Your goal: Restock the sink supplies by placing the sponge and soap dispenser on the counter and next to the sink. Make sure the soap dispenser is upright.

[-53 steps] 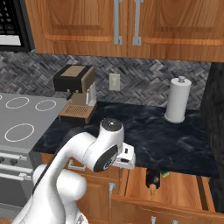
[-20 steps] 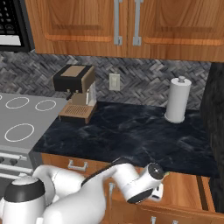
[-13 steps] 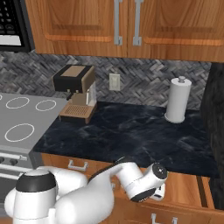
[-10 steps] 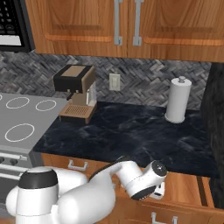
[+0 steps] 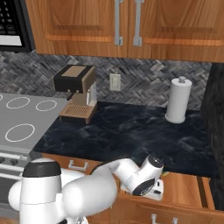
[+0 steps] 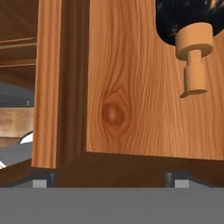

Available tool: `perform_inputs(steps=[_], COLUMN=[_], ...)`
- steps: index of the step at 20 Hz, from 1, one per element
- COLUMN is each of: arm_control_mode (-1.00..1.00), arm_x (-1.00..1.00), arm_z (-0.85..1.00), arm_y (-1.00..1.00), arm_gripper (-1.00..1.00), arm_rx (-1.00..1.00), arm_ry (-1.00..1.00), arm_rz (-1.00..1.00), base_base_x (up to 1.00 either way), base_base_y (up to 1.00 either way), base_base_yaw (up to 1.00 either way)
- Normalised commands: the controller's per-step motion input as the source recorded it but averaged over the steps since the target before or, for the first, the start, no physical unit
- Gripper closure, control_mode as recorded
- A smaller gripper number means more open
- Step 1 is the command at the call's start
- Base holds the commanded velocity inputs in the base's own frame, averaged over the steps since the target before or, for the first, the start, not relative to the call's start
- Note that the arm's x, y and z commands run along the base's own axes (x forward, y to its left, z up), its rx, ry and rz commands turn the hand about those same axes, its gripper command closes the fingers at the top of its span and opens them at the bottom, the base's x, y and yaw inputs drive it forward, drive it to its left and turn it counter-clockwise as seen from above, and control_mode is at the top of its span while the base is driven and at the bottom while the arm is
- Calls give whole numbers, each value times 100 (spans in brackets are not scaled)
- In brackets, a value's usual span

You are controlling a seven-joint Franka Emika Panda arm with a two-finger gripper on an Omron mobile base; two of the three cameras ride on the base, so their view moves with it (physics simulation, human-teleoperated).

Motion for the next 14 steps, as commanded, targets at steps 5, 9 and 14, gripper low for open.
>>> perform_inputs(steps=[5,9,14], arm_control_mode=[-100,-100,-100], arm_x=[-95,-100,-95], arm_z=[-35,-4,11], arm_y=[0,-1,-1], arm_gripper=[-100,-100,-100], arm_rx=[0,0,0], arm_ry=[6,-1,-6], arm_rz=[1,0,0], base_base_x=[0,0,0], base_base_y=[0,0,0], base_base_yaw=[0,0,0])
